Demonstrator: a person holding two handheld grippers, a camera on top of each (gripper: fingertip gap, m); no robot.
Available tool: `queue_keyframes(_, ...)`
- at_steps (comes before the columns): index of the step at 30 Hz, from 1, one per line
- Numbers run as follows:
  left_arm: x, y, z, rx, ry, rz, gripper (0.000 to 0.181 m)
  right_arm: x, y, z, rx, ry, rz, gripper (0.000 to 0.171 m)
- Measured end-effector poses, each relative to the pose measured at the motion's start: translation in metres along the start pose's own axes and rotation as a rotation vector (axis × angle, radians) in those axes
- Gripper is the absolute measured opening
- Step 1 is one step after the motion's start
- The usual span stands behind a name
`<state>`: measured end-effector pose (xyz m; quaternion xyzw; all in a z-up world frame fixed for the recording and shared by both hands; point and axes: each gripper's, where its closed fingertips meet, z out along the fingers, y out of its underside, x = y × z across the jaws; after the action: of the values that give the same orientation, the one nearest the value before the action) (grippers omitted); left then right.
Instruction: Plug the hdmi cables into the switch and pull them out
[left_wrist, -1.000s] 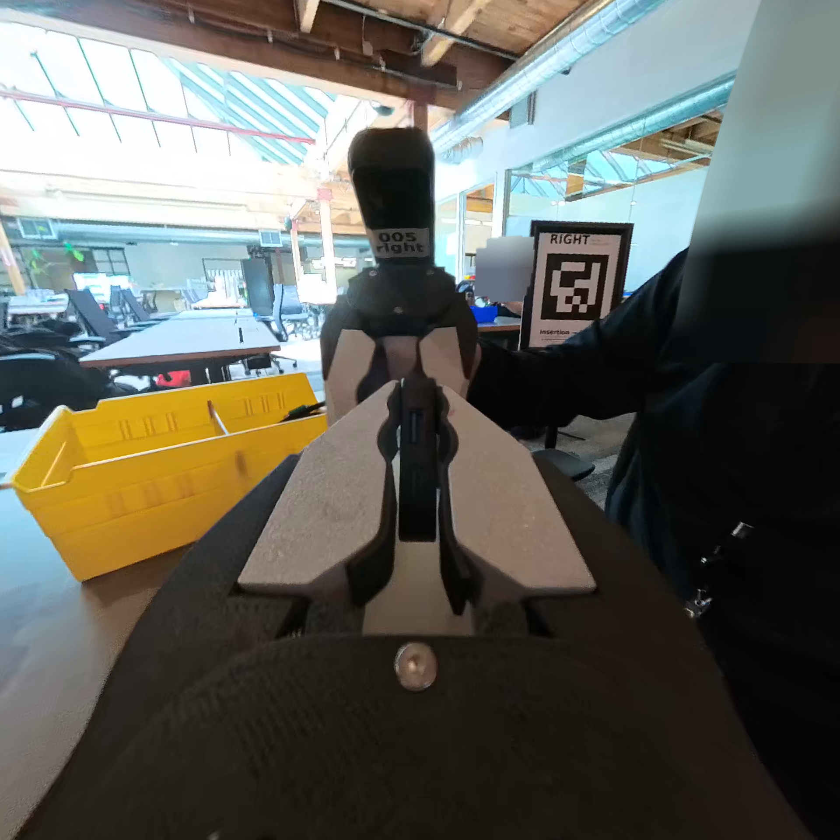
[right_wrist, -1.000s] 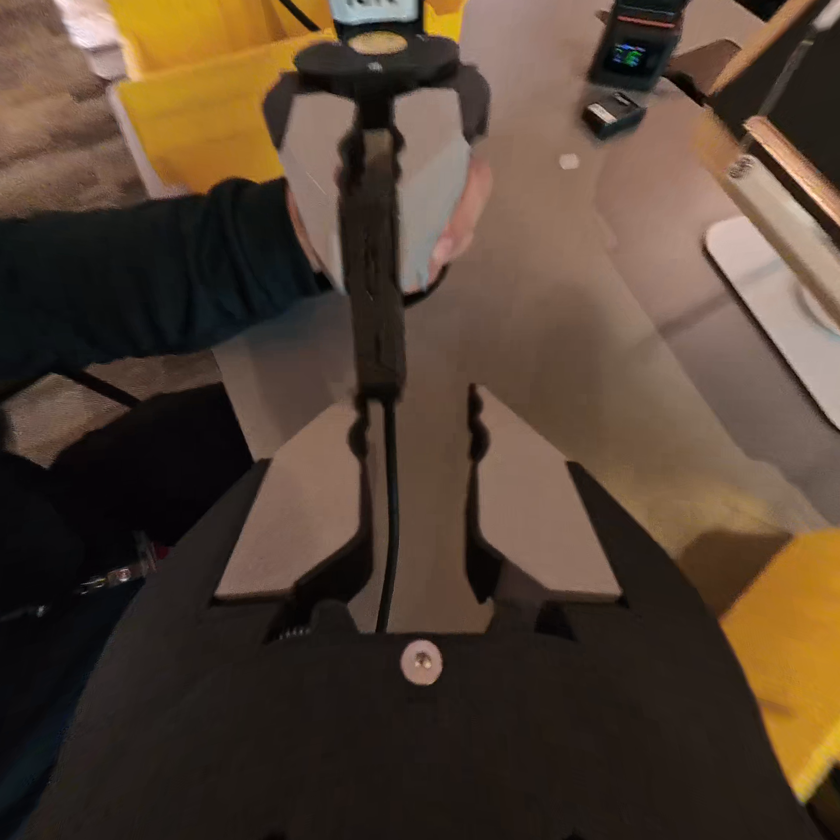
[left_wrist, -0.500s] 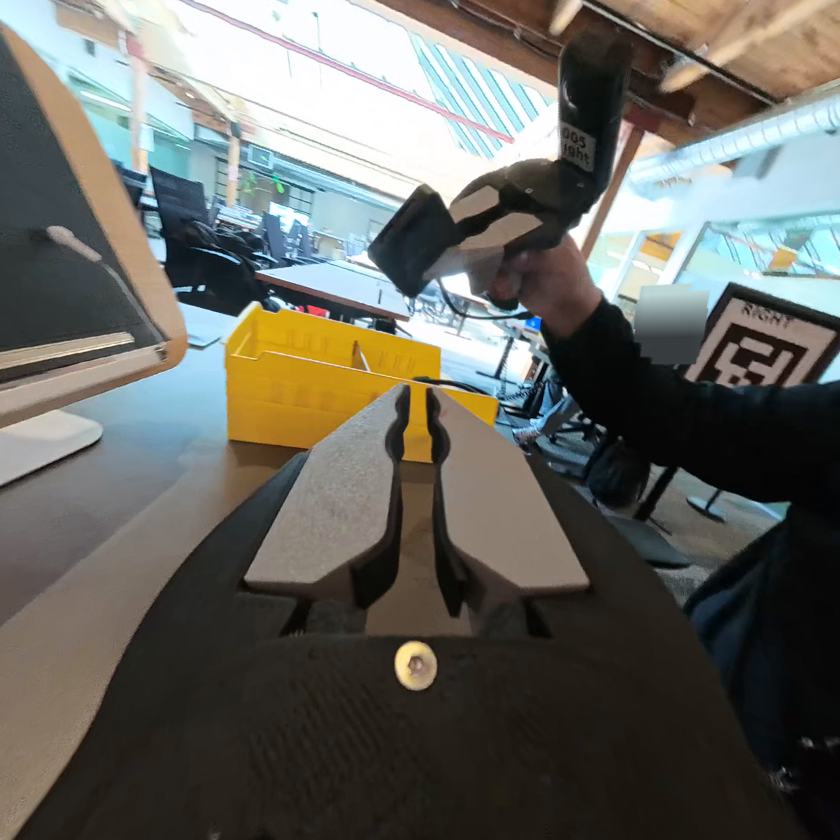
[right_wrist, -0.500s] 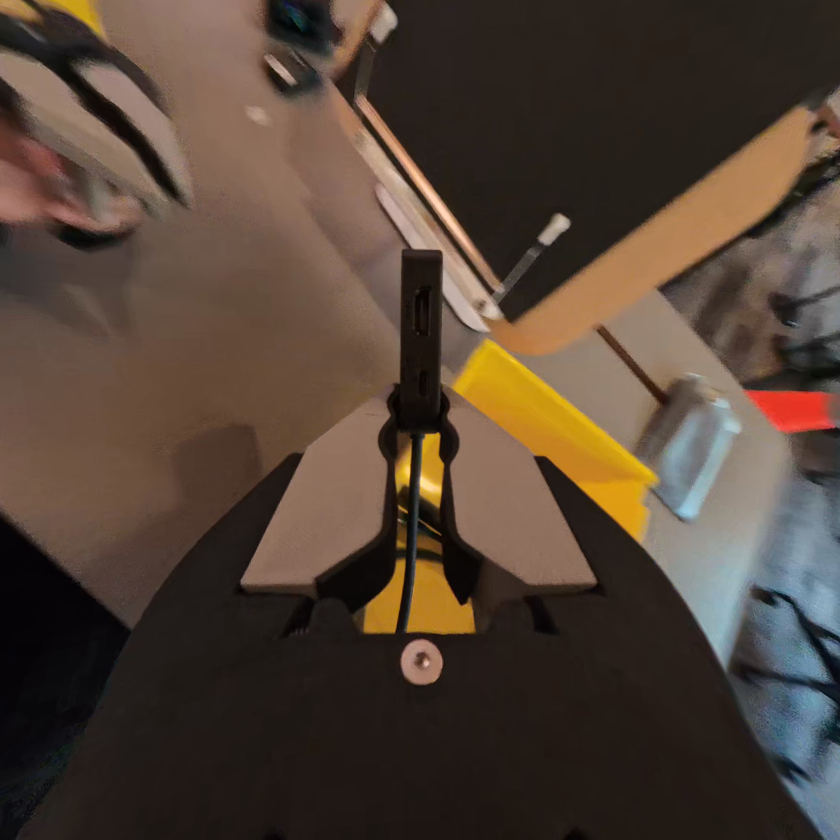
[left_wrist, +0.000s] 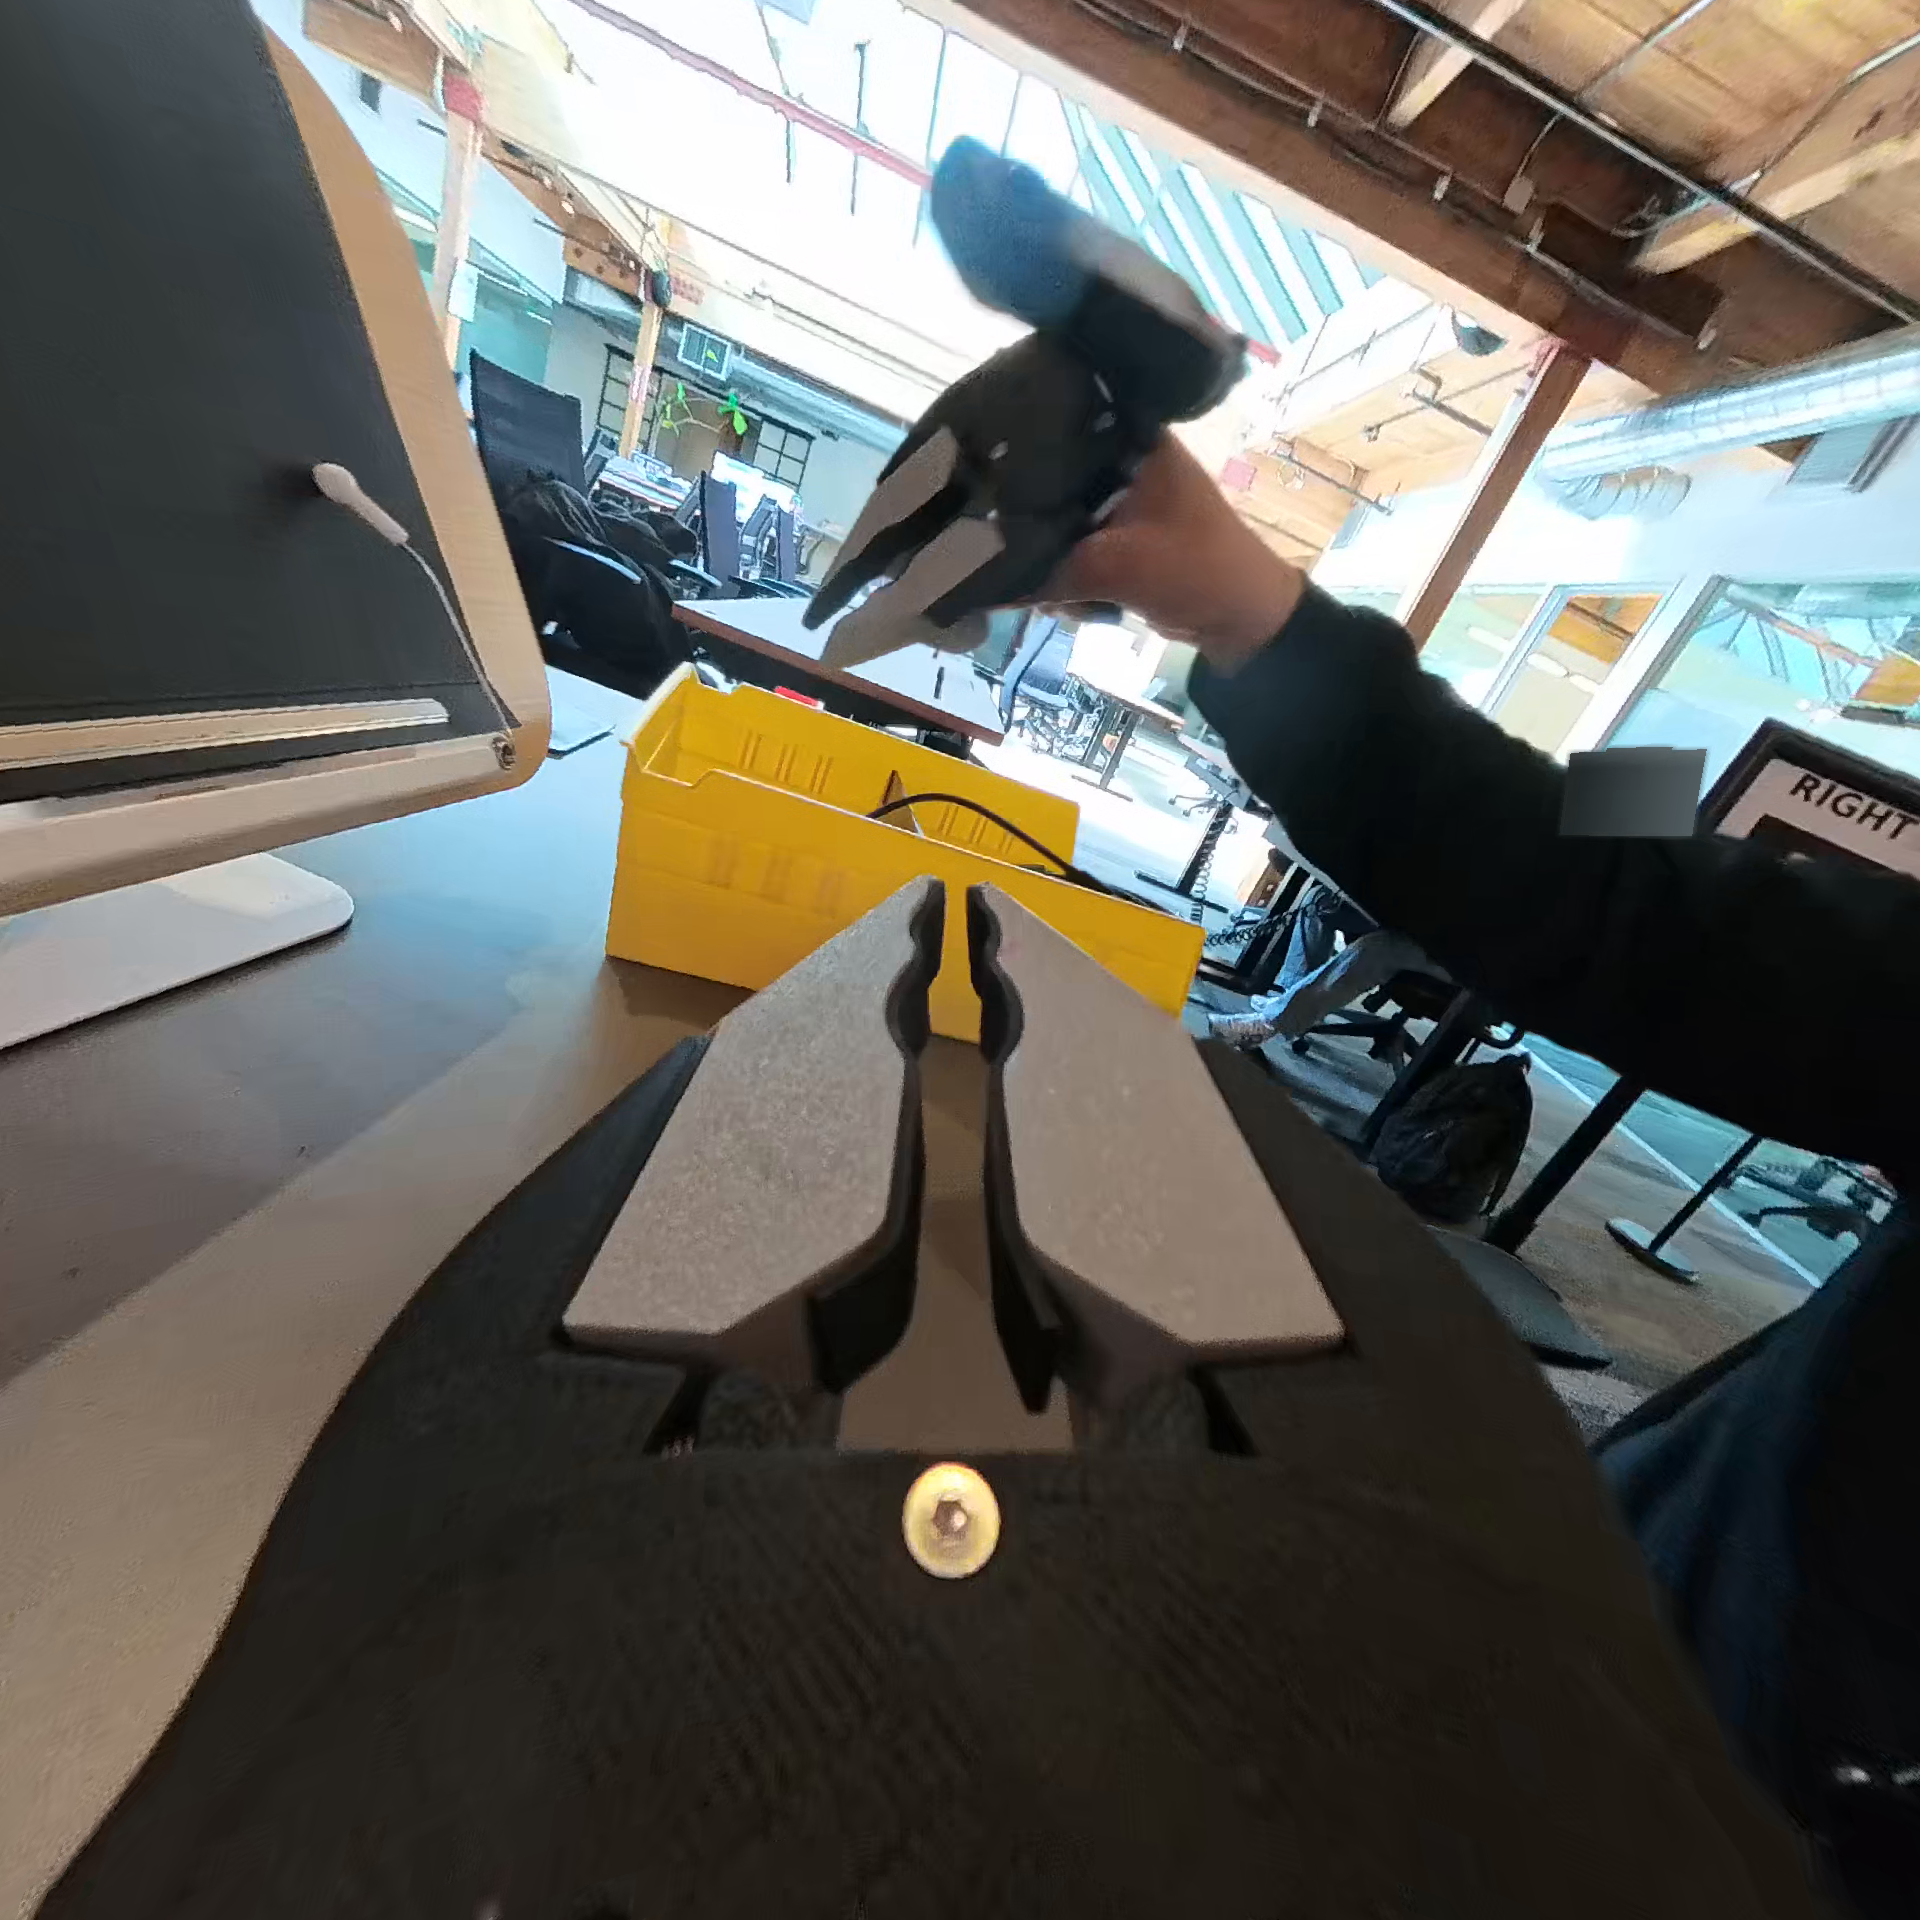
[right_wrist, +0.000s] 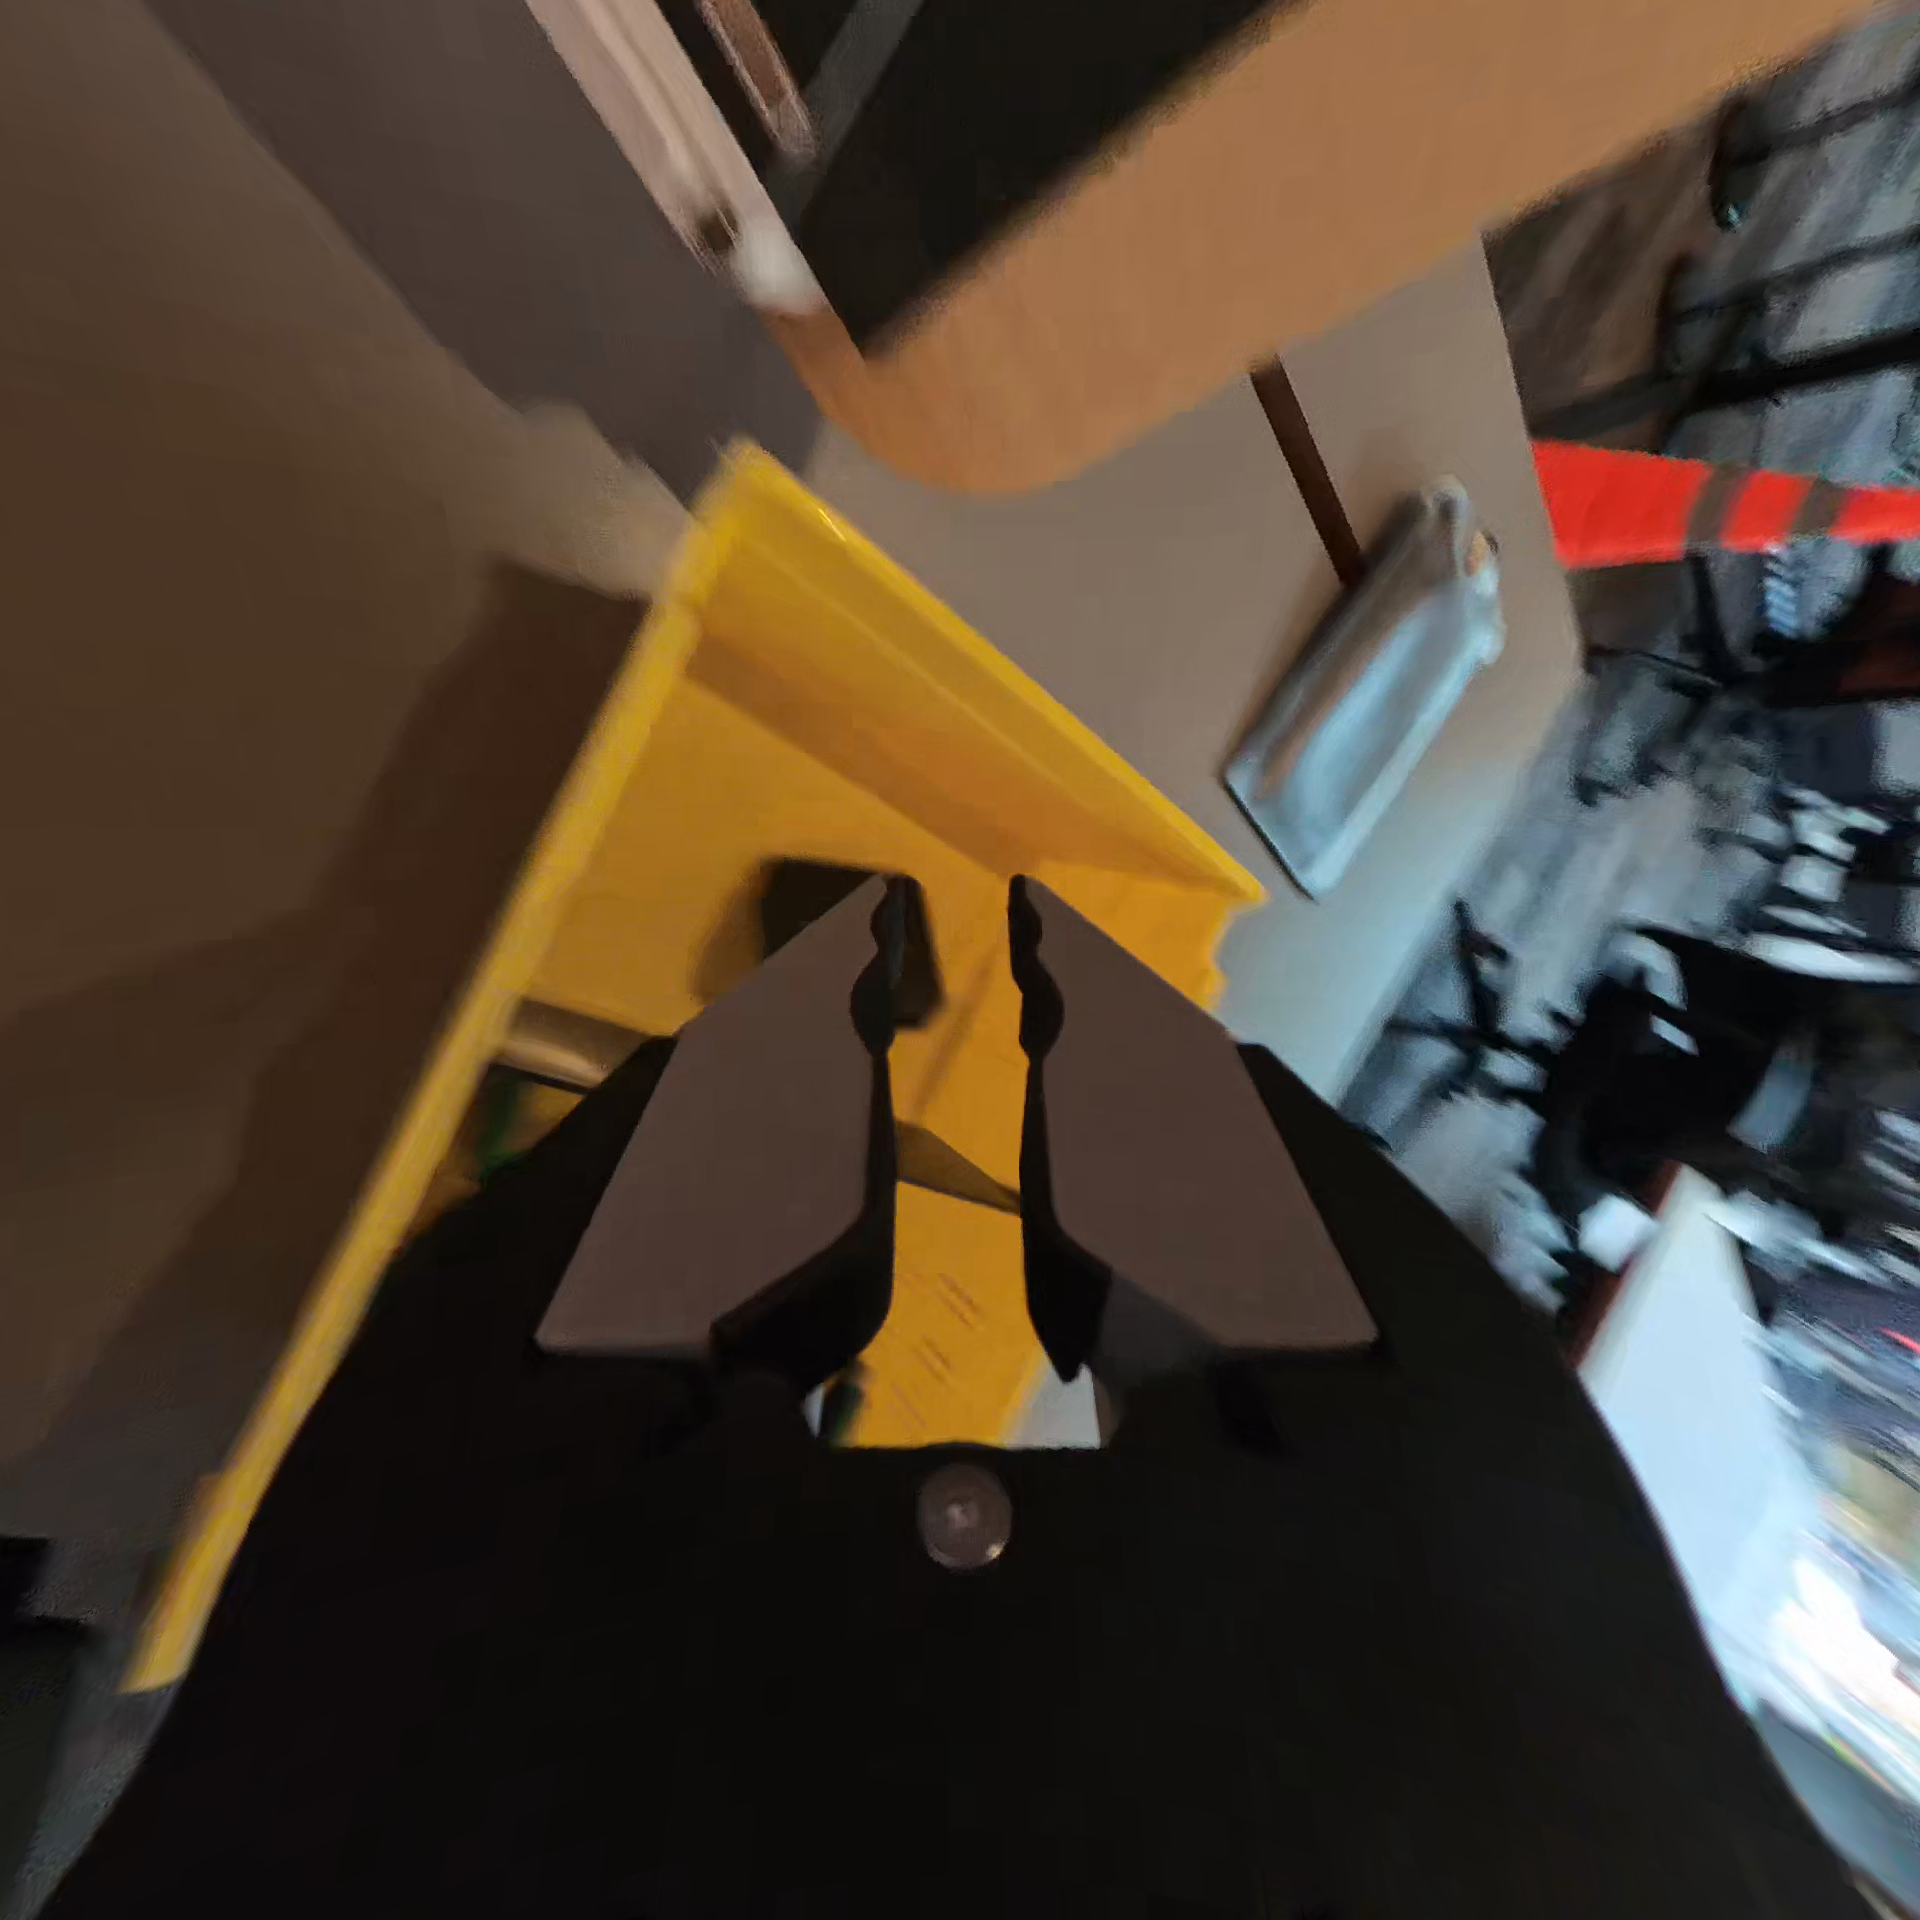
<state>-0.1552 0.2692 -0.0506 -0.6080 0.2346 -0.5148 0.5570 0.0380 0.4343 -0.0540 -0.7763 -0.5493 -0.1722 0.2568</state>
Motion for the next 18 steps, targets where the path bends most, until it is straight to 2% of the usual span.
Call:
queue_keyframes(6, -0.011, 0.014, 0.004, -0.067, -0.052, 0.015, 0.001, -0.106, -0.110, -0.087, 0.572, -0.423, 0.130, 0.025)
queue_keyframes(8, -0.014, 0.017, 0.004, -0.087, -0.076, 0.033, 0.001, -0.143, -0.134, -0.099, 0.667, -0.524, 0.143, 0.026)
queue_keyframes(10, -0.018, 0.015, 0.001, -0.084, -0.111, 0.051, 0.000, -0.170, -0.153, -0.095, 0.725, -0.546, 0.153, 0.028)
queue_keyframes(12, -0.025, 0.011, -0.005, -0.075, -0.164, 0.073, 0.000, -0.188, -0.156, -0.081, 0.715, -0.521, 0.155, 0.028)
queue_keyframes(14, -0.032, 0.012, -0.009, -0.082, -0.203, 0.070, 0.000, -0.200, -0.143, -0.074, 0.680, -0.503, 0.113, 0.026)
queue_keyframes(18, -0.029, 0.008, -0.007, -0.066, -0.190, 0.052, 0.000, -0.149, -0.079, -0.069, 0.549, -0.287, 0.107, 0.028)
